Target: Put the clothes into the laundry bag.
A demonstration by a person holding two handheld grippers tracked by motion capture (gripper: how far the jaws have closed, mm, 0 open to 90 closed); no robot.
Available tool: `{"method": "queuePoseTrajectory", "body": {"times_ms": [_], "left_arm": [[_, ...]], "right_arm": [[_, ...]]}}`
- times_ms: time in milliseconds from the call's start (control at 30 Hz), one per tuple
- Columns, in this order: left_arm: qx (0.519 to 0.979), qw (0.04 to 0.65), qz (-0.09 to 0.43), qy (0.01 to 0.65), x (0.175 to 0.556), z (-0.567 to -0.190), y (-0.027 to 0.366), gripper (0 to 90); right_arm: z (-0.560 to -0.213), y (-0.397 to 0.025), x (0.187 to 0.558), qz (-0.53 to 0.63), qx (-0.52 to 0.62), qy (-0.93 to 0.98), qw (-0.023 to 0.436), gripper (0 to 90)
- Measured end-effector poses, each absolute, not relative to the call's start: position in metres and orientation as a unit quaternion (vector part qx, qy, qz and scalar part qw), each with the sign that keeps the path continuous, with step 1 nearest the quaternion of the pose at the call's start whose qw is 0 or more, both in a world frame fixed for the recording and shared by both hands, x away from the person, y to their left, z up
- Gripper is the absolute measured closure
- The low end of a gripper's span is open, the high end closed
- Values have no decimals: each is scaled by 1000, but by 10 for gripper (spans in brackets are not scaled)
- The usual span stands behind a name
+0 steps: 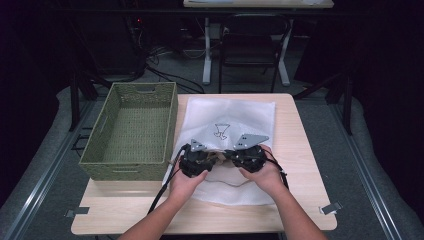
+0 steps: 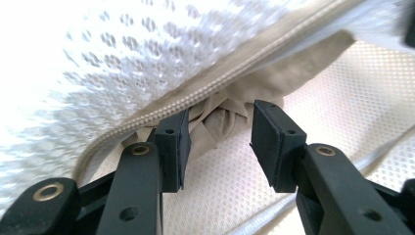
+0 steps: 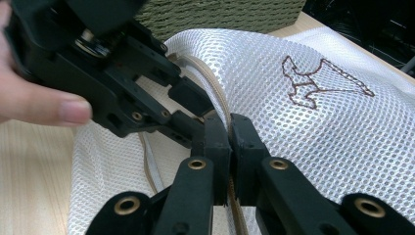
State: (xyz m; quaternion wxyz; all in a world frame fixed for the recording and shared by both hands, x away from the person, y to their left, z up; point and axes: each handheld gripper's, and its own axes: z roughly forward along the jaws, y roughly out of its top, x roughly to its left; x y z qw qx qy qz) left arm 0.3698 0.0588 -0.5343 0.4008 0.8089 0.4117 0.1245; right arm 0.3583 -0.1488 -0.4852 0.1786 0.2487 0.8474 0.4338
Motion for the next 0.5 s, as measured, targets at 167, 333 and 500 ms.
{"method": "queuePoseTrajectory", "body": {"times_ms": [167, 333, 500], "left_arm": [[815, 398, 131, 400, 363, -526, 63, 575], [816, 400, 134, 394, 356, -521, 68, 574], [818, 405, 129, 387, 348, -516, 73, 563]], "right_arm": [[-485, -149, 358, 435, 249, 847, 179, 871], [-485, -150, 358, 435, 250, 846, 179, 871], [-484, -150, 358, 435, 250, 846, 180, 871]]}}
